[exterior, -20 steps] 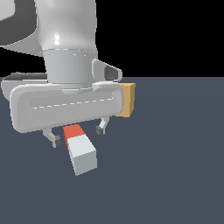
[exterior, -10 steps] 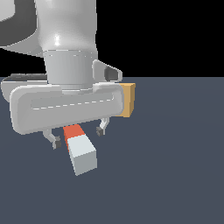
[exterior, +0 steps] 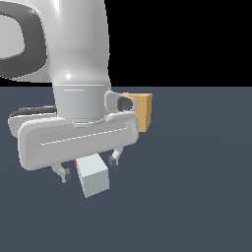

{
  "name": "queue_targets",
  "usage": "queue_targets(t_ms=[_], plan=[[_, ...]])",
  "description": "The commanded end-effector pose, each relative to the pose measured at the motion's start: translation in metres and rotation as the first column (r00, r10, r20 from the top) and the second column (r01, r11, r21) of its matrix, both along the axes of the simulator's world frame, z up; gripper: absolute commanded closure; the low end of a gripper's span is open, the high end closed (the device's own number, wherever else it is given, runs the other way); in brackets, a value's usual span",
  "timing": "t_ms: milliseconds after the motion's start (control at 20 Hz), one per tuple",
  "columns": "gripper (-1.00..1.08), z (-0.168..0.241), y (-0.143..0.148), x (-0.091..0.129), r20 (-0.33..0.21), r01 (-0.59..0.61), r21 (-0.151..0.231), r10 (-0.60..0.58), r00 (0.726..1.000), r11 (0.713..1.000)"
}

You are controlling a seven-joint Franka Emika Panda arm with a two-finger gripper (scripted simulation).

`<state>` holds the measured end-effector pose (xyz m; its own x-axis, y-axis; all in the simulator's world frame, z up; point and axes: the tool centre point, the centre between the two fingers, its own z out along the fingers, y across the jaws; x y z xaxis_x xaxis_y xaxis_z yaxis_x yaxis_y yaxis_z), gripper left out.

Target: Insert the peg into the horizontal hole in a box.

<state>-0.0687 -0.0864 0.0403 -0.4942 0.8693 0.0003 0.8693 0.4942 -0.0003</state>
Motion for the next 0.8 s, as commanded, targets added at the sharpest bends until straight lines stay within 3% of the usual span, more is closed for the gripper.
queue_targets(t_ms=[0, 250, 300, 750], plan=[[-0.92, -0.01, 0.0001, 0.0001, 0.0, 0.0, 0.0, 0.0, 1.0, 1.0], [-0.92, -0.0168, -0.0002, 0.0008, 0.0, 0.001, 0.0, -0.001, 1.0, 1.0], [1.08, -0.0168, -0.0002, 0.0008, 0.0, 0.001, 0.0, -0.001, 1.0, 1.0], [1.08, -0.0168, -0.0002, 0.0008, 0.0, 0.001, 0.0, -0.001, 1.0, 1.0]])
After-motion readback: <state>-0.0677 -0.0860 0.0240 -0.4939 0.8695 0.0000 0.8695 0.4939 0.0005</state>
